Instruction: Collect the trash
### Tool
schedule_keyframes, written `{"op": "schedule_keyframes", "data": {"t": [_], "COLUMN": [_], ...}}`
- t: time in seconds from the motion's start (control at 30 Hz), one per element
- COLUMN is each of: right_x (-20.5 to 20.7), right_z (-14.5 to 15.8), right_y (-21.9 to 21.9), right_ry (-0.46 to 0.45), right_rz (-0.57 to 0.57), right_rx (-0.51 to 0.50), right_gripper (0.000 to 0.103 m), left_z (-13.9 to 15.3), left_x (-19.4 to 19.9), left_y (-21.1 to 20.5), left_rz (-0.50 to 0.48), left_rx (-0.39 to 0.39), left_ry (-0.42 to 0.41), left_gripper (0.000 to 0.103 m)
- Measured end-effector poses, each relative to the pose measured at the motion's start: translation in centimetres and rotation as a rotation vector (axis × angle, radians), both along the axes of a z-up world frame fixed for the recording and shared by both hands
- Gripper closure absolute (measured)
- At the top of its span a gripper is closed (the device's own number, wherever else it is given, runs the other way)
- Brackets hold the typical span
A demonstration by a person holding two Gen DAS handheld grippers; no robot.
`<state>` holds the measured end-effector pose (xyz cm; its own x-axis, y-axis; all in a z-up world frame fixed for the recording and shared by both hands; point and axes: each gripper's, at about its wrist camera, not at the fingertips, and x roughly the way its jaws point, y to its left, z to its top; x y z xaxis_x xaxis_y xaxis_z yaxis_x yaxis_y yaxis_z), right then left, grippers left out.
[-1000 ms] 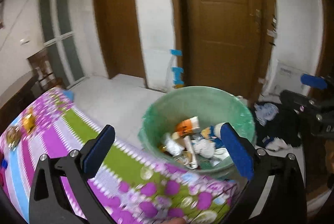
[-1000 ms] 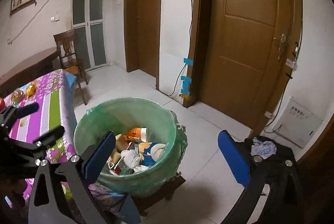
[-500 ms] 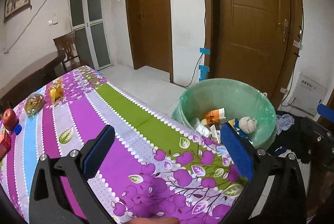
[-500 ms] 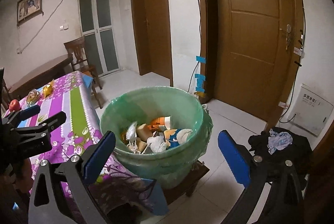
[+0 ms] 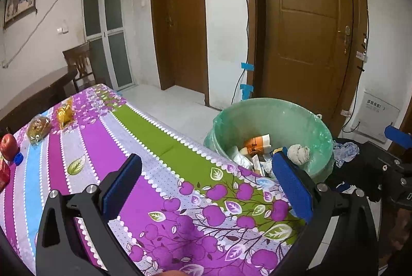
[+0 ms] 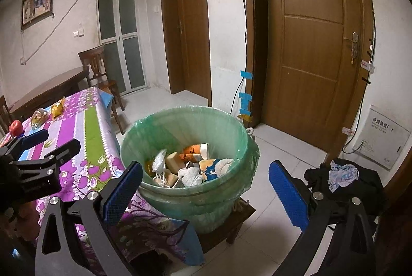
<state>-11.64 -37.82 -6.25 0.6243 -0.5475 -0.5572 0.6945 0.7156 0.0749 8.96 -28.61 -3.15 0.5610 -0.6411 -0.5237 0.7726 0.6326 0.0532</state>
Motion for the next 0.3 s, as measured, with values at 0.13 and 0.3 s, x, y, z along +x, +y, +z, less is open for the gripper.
{"op": "schedule_keyframes", "data": {"t": [0.13,0.3], "right_x": [-0.4,-0.7], "right_z": [0.4,0.7], "right_y": [0.3,0.4], "right_ry": [-0.013,-0.013], "right_rz": [-0.007,-0.017], "right_rx": [-0.024,-0.045], "right_gripper": [0.005,0.005], "left_z": [0.5,1.0], "left_x": [-0.6,-1.5], "left_y": [0.0,0.4], "left_rz": [-0.042,-0.074], "left_rx": [-0.022,-0.057], "left_ry": [0.003,-0.023], "left_gripper": [0.005,0.005]}}
